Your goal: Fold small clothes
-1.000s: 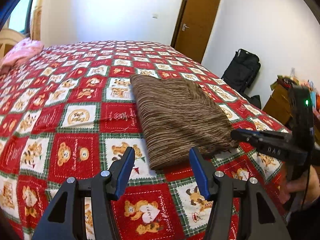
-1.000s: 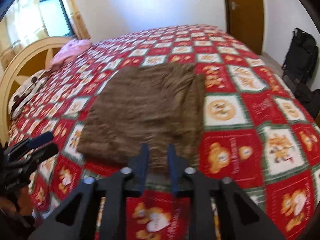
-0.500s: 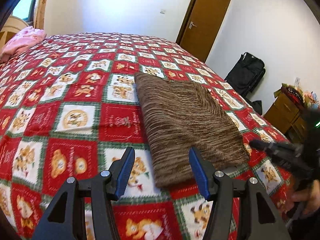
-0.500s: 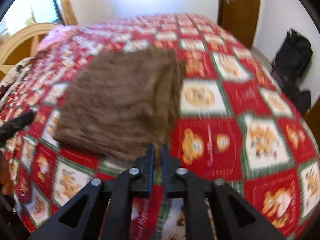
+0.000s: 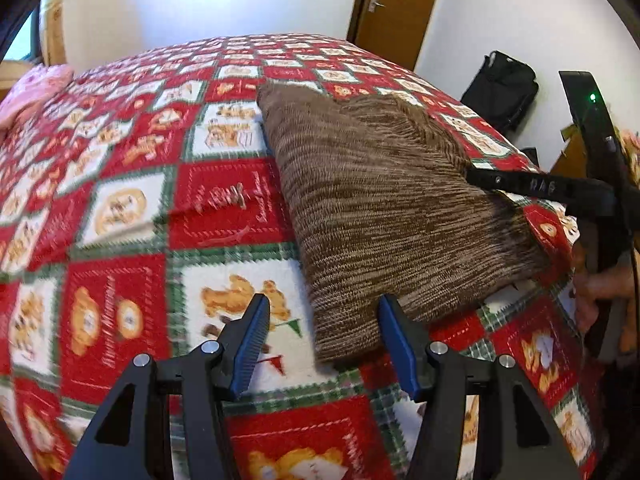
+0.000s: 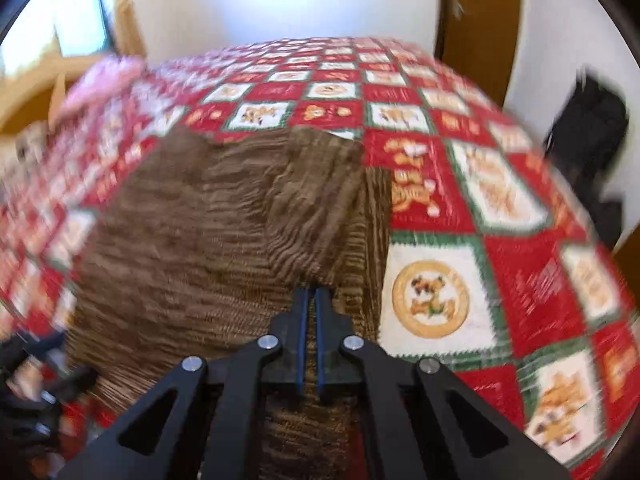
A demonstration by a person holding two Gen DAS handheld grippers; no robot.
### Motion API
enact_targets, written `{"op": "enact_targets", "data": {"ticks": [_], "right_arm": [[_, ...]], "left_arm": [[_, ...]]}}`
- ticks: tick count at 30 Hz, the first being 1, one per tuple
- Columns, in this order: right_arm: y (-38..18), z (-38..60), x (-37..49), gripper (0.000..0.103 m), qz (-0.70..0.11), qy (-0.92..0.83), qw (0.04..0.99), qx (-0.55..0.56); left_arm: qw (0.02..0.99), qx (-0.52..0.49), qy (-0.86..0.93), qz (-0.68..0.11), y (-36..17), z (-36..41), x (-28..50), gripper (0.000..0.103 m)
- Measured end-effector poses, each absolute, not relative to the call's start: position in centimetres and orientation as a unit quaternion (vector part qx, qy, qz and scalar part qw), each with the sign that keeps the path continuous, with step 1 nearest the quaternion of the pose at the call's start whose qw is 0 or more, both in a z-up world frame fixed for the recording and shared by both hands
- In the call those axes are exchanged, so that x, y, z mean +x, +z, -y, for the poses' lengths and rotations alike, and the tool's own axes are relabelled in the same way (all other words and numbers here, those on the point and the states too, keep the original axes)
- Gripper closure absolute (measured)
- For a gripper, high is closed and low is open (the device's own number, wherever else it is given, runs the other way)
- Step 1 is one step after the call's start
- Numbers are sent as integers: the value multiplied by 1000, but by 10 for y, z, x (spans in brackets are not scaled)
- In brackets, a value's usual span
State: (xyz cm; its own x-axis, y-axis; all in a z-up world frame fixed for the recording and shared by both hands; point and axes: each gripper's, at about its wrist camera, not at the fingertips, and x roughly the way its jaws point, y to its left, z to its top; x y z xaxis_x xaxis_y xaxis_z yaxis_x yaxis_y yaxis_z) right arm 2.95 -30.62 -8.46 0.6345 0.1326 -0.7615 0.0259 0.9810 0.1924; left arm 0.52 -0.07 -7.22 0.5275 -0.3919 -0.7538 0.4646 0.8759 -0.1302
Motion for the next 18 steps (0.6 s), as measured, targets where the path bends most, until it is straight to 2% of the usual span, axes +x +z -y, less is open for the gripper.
{"op": "enact_targets", "data": {"ticks": [1, 3, 4, 5, 6, 11, 18], "right_arm": [[-80, 309, 27, 99, -422, 32, 900, 99], [-68, 317, 21, 73, -403, 21, 908, 109], [-61, 323, 18, 63, -390, 21, 912, 128], [-56, 331, 18, 42, -378, 27, 912, 157], [-53, 333, 20, 29, -372, 33, 911, 175], [-54, 352, 51, 24, -364, 49, 892, 265], [-92, 349, 87, 22, -416, 10, 878, 236]], "left_arm": [[877, 37, -250, -408, -64, -4, 5, 45], [886, 21, -261, -383, -45, -14, 9, 45], [892, 13, -259, -371, -35, -19, 14, 44], [896, 9, -255, -364, -29, -21, 21, 38], [900, 4, -251, -357, -23, -23, 31, 36], [900, -43, -237, -362, -28, -39, 99, 36], [872, -90, -235, -421, -61, -27, 163, 36]]}}
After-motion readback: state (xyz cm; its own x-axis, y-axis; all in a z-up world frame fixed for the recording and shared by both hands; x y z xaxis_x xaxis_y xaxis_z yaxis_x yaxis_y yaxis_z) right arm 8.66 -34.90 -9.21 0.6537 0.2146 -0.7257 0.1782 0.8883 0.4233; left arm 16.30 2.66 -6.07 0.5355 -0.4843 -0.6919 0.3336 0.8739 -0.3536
